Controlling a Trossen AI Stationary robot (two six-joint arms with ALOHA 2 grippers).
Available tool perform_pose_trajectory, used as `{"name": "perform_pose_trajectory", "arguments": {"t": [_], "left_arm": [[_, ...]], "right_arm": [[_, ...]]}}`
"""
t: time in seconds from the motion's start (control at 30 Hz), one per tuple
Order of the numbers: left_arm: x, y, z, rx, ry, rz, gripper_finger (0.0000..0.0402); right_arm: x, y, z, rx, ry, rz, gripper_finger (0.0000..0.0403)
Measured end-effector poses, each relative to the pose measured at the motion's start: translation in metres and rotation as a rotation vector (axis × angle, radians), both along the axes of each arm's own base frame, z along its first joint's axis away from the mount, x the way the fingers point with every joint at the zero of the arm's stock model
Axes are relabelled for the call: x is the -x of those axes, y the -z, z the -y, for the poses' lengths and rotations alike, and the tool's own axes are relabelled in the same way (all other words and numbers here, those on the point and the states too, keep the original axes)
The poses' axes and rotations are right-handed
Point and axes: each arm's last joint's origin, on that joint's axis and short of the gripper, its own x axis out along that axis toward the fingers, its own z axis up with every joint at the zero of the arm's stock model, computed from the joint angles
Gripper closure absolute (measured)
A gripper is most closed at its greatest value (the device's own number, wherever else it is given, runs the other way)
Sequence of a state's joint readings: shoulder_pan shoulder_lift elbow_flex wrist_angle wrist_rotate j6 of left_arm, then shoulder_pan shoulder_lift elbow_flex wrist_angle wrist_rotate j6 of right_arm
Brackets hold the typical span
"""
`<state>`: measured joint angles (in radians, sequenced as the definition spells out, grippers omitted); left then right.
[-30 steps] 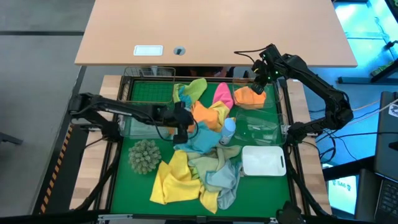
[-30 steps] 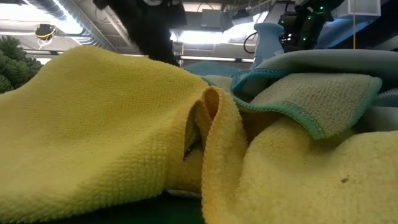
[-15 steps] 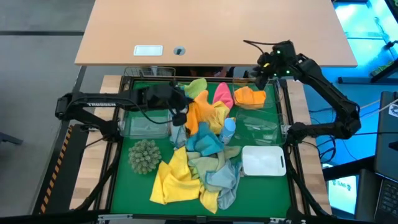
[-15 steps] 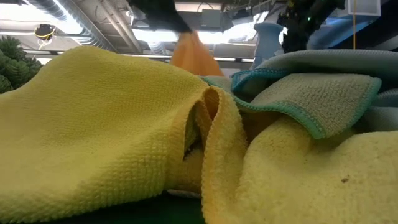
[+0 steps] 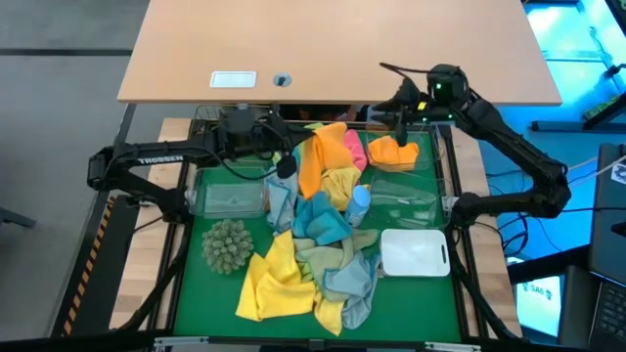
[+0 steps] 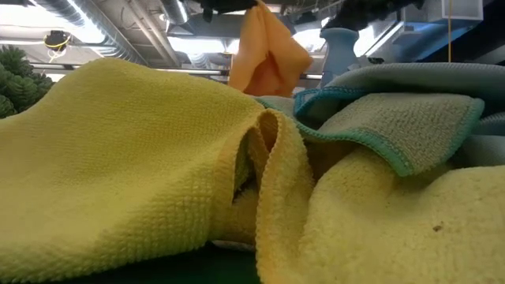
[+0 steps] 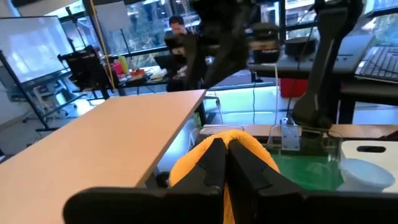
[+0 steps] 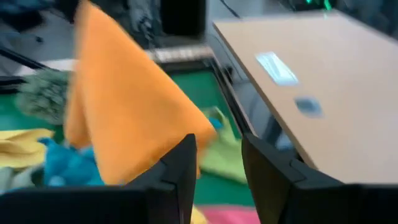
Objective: Sort microfiber towel by color & place in baskets
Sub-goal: Put the orange microfiber towel into the top right transparent bin
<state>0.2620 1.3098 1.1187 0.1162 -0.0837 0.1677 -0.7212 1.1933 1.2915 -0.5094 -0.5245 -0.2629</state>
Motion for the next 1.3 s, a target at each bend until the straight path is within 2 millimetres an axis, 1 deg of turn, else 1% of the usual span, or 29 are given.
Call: {"name": "perform_pose_trajectory", "arguments": {"t": [0.17,0.27,0.37,0.47,0.57,0.67,0.8,1.0,1.13,1.3], "left_arm": [[0.0,-0.001,0.0,-0.001,0.0,0.006,0.0401],[-0.002,0.001,0.002,0.0,0.008,0.002,0.0401],[-0.003,0.002,0.002,0.001,0.011,-0.004,0.0401],[-0.004,0.003,0.003,0.002,0.015,-0.008,0.0401],[-0.005,0.003,0.004,0.002,0.019,-0.009,0.0401],[-0.005,0.003,0.006,0.002,0.024,-0.009,0.0401],[-0.006,0.004,0.009,0.003,0.035,-0.01,0.0401],[-0.007,0.004,0.014,0.003,0.051,-0.013,0.0402],[-0.007,0.006,0.014,0.008,0.054,-0.032,0.0402],[-0.006,0.009,0.014,0.016,0.054,-0.064,0.0401]], "right_arm": [[-0.026,-0.01,-0.02,0.102,-0.069,0.104,0.0276],[-0.044,-0.012,-0.031,0.142,-0.099,0.148,0.0276],[-0.062,-0.01,-0.041,0.163,-0.137,0.181,0.0276],[-0.078,-0.005,-0.049,0.178,-0.137,0.188,0.0276],[-0.093,0.003,-0.054,0.197,-0.114,0.18,0.0276],[-0.104,0.009,-0.056,0.217,-0.097,0.167,0.0276],[-0.114,0.018,-0.056,0.234,-0.085,0.144,0.0276],[-0.121,0.026,-0.053,0.218,-0.108,0.123,0.0276],[-0.121,0.028,-0.055,0.197,-0.164,0.116,0.0276],[-0.116,0.024,-0.056,0.193,-0.162,0.119,0.0276]]}}
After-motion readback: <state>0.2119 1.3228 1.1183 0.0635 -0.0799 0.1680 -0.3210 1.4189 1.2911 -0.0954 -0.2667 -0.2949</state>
